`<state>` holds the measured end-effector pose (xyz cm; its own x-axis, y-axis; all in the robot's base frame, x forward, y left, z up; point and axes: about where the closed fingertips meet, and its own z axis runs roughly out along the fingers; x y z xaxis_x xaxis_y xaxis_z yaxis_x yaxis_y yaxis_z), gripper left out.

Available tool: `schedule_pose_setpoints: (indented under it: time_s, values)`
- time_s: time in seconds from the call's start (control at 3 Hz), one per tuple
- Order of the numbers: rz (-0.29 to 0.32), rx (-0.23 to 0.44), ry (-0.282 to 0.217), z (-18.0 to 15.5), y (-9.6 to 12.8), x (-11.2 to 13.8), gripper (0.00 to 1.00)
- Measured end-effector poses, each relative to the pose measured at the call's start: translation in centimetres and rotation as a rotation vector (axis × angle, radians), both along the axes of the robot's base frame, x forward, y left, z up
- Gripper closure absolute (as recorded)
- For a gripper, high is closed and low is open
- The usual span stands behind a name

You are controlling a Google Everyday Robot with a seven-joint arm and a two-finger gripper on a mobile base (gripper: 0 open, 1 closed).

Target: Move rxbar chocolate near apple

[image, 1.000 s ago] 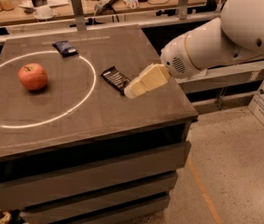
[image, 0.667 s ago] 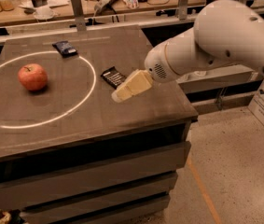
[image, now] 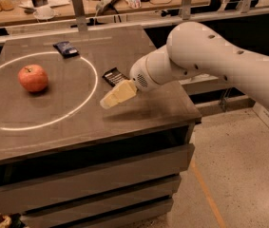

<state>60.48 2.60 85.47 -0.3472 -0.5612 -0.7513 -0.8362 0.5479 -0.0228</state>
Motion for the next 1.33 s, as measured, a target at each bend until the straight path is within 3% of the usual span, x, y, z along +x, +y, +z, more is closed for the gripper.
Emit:
schedule_pose_setpoints:
  time_s: [0.33, 0.67, 1.33]
  values:
    - [-0.017, 0.021, 0.022, -1.3, 0.9, 1.7, 0.12]
    - [-0.049, 0.028, 0.033, -2.3, 1.0, 3.6, 0.37]
    - [-0.069, 0.026, 0.030, -2.3, 0.5, 4.4, 0.82]
